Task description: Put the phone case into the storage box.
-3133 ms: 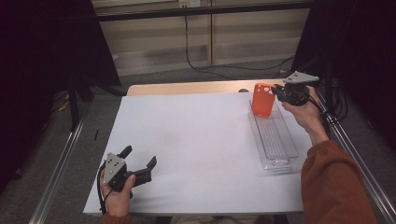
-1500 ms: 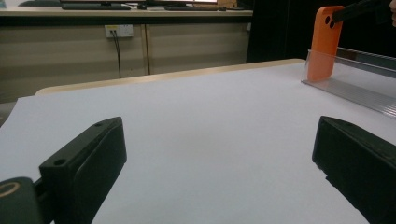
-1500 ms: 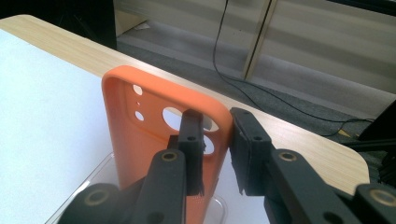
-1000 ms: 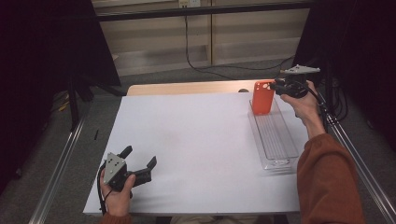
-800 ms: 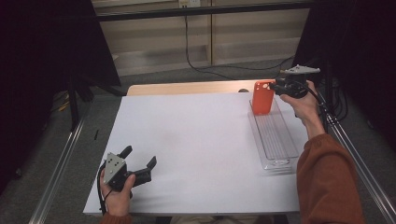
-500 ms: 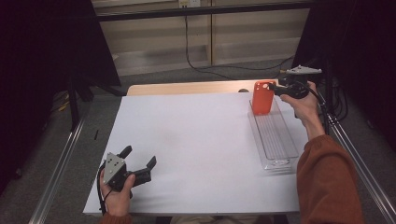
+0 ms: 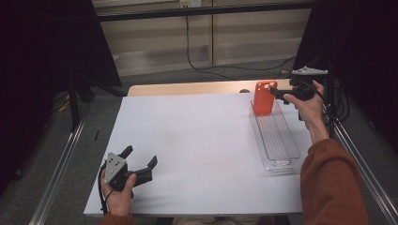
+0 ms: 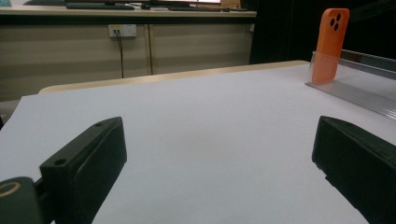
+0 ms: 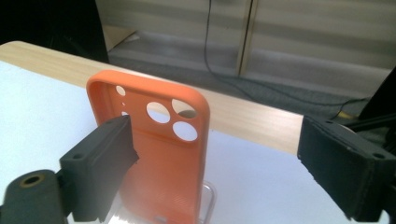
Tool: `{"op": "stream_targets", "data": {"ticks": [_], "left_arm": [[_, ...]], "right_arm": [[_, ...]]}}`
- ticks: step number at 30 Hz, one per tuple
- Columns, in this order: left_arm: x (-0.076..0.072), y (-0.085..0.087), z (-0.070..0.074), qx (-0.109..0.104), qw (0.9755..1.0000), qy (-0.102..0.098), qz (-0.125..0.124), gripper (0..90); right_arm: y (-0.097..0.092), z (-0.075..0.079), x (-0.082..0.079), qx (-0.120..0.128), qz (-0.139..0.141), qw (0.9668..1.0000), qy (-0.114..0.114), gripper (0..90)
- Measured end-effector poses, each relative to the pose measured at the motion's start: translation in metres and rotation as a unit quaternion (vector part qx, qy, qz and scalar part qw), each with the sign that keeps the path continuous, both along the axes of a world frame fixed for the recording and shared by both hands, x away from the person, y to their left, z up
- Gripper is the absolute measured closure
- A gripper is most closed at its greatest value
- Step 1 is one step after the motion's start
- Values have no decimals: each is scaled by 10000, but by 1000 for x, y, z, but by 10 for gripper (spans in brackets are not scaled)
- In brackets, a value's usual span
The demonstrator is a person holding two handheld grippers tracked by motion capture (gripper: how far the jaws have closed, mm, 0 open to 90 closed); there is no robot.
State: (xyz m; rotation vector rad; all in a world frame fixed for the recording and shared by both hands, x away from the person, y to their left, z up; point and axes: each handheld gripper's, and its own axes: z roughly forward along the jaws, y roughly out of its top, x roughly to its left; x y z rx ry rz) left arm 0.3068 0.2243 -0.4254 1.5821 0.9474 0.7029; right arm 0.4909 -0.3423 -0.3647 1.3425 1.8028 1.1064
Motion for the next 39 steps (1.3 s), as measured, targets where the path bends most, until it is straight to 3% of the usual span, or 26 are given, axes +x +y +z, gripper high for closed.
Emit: {"op": "stream_targets", "data": {"ticks": [3,21,31,39], "left_arm": [[0,0,0,18,10000,11,10,32],[-1,1,1,-77,10000,-35,-3,33],[-2,1,2,-112,9999,-35,-31,33],[-2,2,2,-134,9999,-48,-25,34]], "right_arm": [[-2,-1,-4,-19,-49,10000,-65,43],[2,-1,-17,268,-159,9993,-225,10],[8,0,-28,341,-46,9990,-301,12],[14,-1,-38,487,24,9975,-502,14]]}}
